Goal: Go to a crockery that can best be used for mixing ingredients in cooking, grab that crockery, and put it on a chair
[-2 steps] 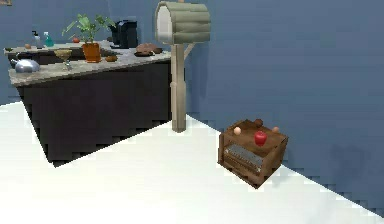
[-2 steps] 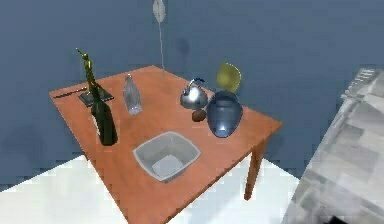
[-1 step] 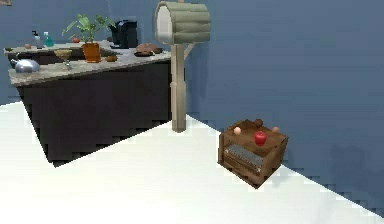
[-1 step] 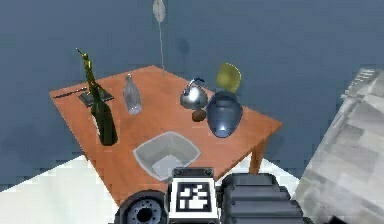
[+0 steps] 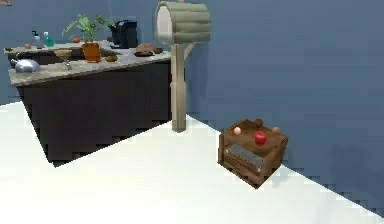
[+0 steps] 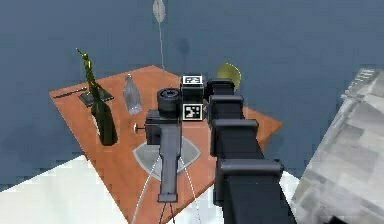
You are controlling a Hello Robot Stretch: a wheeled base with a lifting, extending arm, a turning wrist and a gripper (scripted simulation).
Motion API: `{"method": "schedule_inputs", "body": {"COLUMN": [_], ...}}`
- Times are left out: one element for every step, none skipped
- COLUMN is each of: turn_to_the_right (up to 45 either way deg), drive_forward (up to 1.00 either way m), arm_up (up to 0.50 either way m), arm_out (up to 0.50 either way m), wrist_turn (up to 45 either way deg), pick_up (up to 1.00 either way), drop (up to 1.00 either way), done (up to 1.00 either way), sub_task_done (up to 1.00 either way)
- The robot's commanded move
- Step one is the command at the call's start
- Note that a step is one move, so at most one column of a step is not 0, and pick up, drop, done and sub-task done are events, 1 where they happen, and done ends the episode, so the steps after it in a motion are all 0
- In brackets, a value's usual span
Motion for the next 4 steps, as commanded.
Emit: {"method": "schedule_inputs", "body": {"turn_to_the_right": [0.0,0.0,0.0,0.0], "drive_forward": [0.00,0.00,0.00,0.00], "arm_up": [0.00,0.00,0.00,0.00], "arm_out": [0.00,0.00,0.00,0.00], "wrist_turn": [45.0,45.0,45.0,24.0], "pick_up": [0.00,0.00,0.00,0.00], "drop": [0.00,0.00,0.00,0.00], "done": [0.00,0.00,0.00,0.00], "sub_task_done": [0.00,0.00,0.00,0.00]}}
